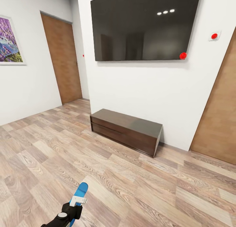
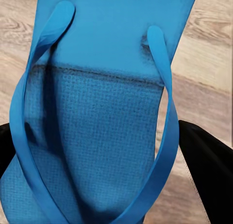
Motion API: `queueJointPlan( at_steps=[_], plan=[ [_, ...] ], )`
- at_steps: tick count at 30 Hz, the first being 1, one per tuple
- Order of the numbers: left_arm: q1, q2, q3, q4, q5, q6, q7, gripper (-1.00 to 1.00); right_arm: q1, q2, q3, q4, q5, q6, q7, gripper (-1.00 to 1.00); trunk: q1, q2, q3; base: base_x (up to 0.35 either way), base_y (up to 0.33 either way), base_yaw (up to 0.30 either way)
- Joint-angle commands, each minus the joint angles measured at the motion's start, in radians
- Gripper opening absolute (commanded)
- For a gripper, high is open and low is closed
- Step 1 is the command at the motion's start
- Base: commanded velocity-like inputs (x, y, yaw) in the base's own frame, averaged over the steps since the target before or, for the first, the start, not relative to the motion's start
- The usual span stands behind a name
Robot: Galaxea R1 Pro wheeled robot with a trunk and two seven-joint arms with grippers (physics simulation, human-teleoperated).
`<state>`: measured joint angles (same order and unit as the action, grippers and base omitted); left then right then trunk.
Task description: In the bedroom, move the book from the bed onto either nightstand, and place the two sandals side by side next to the bed.
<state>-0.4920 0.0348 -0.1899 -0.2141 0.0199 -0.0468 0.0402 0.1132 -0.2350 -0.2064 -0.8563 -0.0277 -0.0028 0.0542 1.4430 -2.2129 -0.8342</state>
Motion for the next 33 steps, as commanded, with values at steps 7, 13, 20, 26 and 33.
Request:
queueJointPlan(
  at_steps=[7,13,20,26,33],
  plan=[
    [0.003,0.02,-0.008,0.0,0.023,-0.012,0.005,-1.0,0.0,0.002,-0.002,-0.001,-0.002,0.0,0.006,1.0,-0.027,0.049,0.021,0.0,0.0,0.0],
    [0.003,0.029,-0.009,-0.002,0.025,-0.012,0.035,-1.0,0.0,0.004,0.0,-0.001,0.0,0.0,0.007,1.0,-0.05,0.091,0.04,0.0,0.0,0.0],
    [0.003,0.03,-0.01,-0.004,0.025,-0.01,0.064,-1.0,0.0,0.006,0.002,-0.001,0.0,0.0,0.007,1.0,-0.077,0.14,0.062,0.0,0.0,0.0],
    [0.003,0.03,-0.011,-0.005,0.025,-0.01,0.067,-1.0,0.0,0.007,0.003,-0.001,-0.001,0.0,0.007,1.0,-0.1,0.182,0.081,0.0,0.0,0.0],
    [0.002,0.028,-0.012,-0.004,0.025,-0.012,0.065,-1.0,0.0,0.008,0.02,-0.001,-0.001,0.0,0.006,1.0,-0.127,0.231,0.103,0.0,0.0,0.0]
  ],
)
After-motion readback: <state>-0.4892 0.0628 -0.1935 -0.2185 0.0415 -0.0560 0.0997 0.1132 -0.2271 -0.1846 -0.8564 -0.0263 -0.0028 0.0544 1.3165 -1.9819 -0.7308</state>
